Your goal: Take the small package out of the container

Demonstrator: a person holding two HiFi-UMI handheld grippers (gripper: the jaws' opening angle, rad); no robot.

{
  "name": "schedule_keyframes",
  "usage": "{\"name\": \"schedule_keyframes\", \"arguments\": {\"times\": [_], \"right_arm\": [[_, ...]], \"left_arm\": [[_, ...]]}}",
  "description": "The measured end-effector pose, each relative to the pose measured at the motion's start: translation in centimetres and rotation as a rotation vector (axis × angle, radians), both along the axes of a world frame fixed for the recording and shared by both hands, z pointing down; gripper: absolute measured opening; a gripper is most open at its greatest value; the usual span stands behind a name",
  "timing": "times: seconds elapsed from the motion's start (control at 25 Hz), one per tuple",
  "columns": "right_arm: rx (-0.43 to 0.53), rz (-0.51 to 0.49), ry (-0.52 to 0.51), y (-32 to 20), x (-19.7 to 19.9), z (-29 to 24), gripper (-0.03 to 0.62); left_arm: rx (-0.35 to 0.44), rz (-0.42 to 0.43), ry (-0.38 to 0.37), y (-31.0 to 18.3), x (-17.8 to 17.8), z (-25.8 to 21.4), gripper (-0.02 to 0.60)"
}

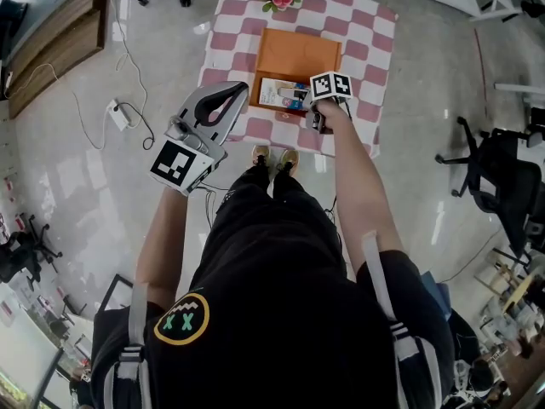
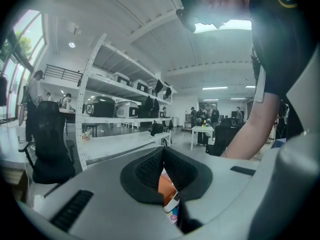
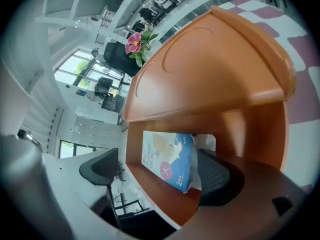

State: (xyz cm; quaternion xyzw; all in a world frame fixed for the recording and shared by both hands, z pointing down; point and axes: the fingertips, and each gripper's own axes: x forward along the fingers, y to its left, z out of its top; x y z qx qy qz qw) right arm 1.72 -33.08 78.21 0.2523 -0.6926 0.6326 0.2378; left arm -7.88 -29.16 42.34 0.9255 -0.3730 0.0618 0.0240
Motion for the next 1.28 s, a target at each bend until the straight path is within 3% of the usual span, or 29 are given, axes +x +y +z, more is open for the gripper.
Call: {"name": "schedule_keyframes", "arguments": {"times": [0.16, 0.32, 0.48, 0.72, 1.0, 1.28], "right_arm": [[-0.055, -0.015, -0.092, 0.5, -0.4, -0.5, 0.497], [-0.084, -0.066, -0.132, 0.9, -1.0, -0.5, 0.486], [-0.108, -0.057, -0.162, 0.8, -1.4, -0.4, 0.456], [-0.131, -0.087, -0.177, 1.0, -1.4, 0.0, 0.349], [-0.036, -0.060, -0.135, 0.4, 0.1, 0.1, 0.036], [0.023, -0.097, -0.180, 0.8, -0.4, -1.4, 0.023]], "left_arm": [[-0.003, 0.000, -0.001, 0.0, 0.0, 0.1, 0.017], [-0.011, -0.003, -0.004, -0.1, -0.2, 0.3, 0.017], [-0.022, -0.008, -0.007, -0.2, -0.5, 0.7, 0.017], [-0.031, -0.014, -0.012, -0.5, -0.7, 0.8, 0.017], [-0.035, -0.008, -0.012, -0.7, -0.6, 1.1, 0.017], [-0.023, 0.010, -0.007, -0.9, 0.1, 0.6, 0.017]]}}
